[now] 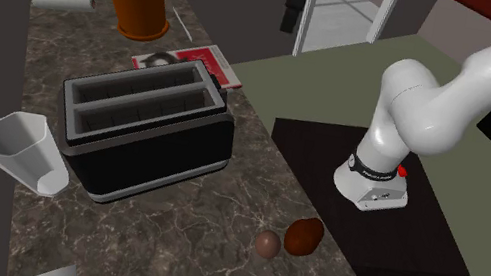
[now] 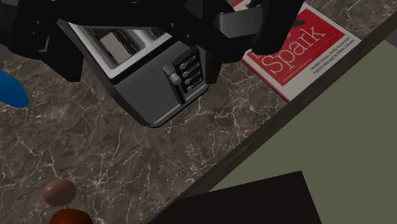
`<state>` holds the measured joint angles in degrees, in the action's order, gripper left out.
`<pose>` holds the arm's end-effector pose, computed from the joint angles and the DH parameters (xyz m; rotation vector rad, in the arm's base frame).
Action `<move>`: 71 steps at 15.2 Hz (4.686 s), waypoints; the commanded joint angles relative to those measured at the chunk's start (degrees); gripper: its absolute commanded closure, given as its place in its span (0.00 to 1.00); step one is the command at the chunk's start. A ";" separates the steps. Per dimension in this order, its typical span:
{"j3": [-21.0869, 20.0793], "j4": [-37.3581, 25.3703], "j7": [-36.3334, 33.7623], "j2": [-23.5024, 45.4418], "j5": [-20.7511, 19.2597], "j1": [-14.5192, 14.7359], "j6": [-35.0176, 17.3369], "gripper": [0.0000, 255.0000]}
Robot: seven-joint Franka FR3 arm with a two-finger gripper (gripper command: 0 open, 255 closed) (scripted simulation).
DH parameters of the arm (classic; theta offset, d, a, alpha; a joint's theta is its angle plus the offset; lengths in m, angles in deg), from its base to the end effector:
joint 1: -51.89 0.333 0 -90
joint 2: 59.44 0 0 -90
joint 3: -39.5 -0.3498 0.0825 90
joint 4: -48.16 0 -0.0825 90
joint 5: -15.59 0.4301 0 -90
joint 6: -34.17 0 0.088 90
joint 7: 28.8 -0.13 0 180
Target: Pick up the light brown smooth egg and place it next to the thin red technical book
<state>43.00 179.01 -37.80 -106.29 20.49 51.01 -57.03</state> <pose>0.3235 -0.0213 0.6418 -2.9833 0.3196 -0.1777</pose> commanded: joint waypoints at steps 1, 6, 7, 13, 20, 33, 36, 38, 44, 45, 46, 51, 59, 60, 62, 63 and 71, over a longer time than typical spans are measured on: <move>0.00 0.00 0.00 0.00 0.00 0.00 0.00 0.00; -4.58 9.99 -4.18 -4.52 3.37 1.30 -6.90 0.00; -5.57 11.81 -5.01 -5.24 4.14 1.65 -8.32 0.00; -12.21 21.42 -10.22 -7.80 9.44 4.63 -17.45 0.00; -21.62 29.29 -16.61 -5.58 16.88 9.43 -30.27 0.00; -39.21 32.27 -26.22 13.60 26.78 13.42 -56.95 0.00; -40.51 32.42 -26.13 17.14 27.03 12.74 -60.70 0.00; -41.69 32.44 -26.15 20.34 27.01 11.96 -63.97 0.00; -41.67 32.44 -26.16 20.34 26.99 11.98 -63.98 0.00; -41.67 32.44 -26.16 20.34 26.99 11.98 -63.98 0.00; -41.67 32.44 -26.16 20.33 27.00 11.98 -63.96 0.00; -41.66 32.45 -26.15 20.33 27.00 11.98 -63.96 1.00; -40.62 31.66 -26.33 17.44 26.54 12.22 -60.32 1.00; -40.28 31.37 -26.39 16.53 26.36 12.27 -59.14 1.00; -39.61 30.75 -26.54 14.82 25.95 12.34 -56.82 1.00; -39.27 30.41 -26.62 14.01 25.73 12.36 -55.68 1.00; -36.69 27.19 -27.26 8.65 23.75 12.19 -47.17 1.00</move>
<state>5.98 206.57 -65.05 -97.08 44.49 63.24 -105.18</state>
